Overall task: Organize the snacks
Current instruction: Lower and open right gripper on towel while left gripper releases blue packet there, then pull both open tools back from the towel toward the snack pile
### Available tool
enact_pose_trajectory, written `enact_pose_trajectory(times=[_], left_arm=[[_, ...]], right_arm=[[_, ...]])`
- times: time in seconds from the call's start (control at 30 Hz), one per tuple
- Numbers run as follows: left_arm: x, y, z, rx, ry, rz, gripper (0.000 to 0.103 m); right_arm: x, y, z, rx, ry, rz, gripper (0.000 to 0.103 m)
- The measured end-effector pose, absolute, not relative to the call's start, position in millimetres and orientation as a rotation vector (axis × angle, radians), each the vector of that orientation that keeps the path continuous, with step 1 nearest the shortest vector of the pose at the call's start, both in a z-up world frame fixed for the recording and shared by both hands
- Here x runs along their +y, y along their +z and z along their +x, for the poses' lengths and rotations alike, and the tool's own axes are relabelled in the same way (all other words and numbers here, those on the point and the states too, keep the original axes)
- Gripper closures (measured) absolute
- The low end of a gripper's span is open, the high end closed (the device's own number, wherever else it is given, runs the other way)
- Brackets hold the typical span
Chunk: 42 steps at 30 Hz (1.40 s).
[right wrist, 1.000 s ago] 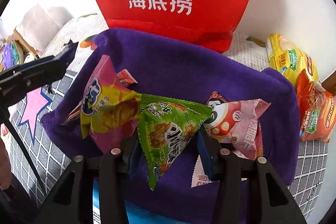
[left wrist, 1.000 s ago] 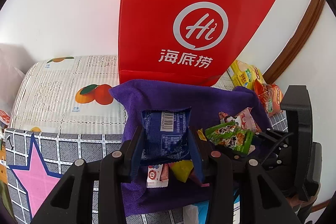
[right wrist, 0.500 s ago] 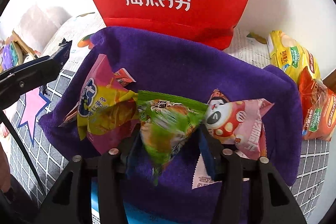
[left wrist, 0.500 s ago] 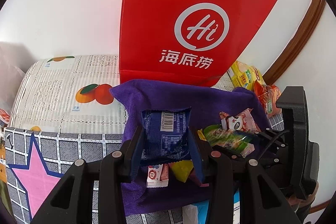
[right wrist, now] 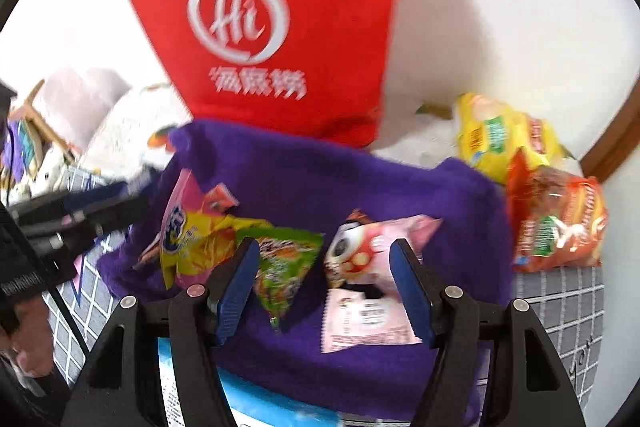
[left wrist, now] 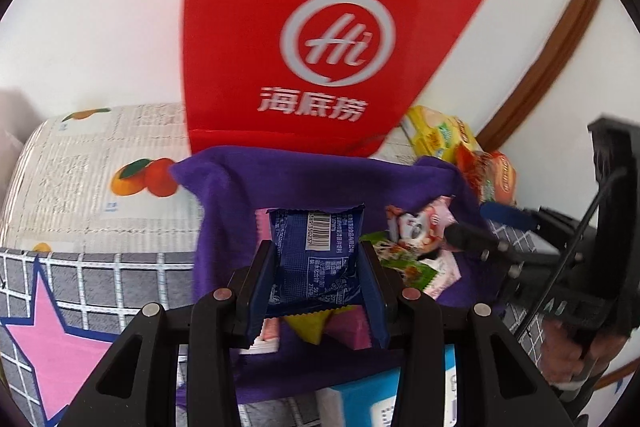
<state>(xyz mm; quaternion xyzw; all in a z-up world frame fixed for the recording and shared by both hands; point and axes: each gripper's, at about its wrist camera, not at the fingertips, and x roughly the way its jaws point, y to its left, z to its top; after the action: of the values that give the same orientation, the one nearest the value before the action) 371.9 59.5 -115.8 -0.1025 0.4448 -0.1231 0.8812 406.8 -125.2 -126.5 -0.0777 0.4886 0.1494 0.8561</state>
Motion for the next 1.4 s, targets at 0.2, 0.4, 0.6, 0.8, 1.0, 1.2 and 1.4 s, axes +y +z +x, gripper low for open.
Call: enact_pose_trajectory(times=[0.2, 0.4, 0.6, 0.8, 1.0, 1.2, 1.4], left_arm=[[33.9, -123.0, 371.5, 0.946, -0.337, -0.197, 0.064], [22.8, -135.1, 375.5, 0.965, -0.292, -0.139, 0.063], [27.1, -136.5, 376.4, 0.964, -0.287, -0.160, 0.061], [24.9, -139.7, 378.6, 0.978, -0.279, -0.142, 0.059], [27.9, -136.8, 379.5, 0.972, -0.264, -0.146, 0.040], [32.4, -131.8, 379.1, 0.976, -0.255, -0.161, 0.040], [41.5, -116.5, 372.6, 0.945, -0.238, -0.179, 0.039]], right_arm=[[-149.3, -107.9, 406.9, 0.989, 0.282, -0.105, 0.036], [-154.5, -102.4, 404.3, 0.971, 0.284, -0.091, 0.036], [-148.5, -104.8, 402.8, 0.979, 0.296, -0.104, 0.036], [-146.7, -104.8, 401.0, 0.973, 0.294, -0.118, 0.036], [-147.5, -105.6, 402.8, 0.979, 0.288, -0.109, 0.036], [-146.3, -100.4, 400.9, 0.970, 0.282, -0.102, 0.036], [-142.8, -90.6, 389.9, 0.943, 0.242, -0.121, 0.036]])
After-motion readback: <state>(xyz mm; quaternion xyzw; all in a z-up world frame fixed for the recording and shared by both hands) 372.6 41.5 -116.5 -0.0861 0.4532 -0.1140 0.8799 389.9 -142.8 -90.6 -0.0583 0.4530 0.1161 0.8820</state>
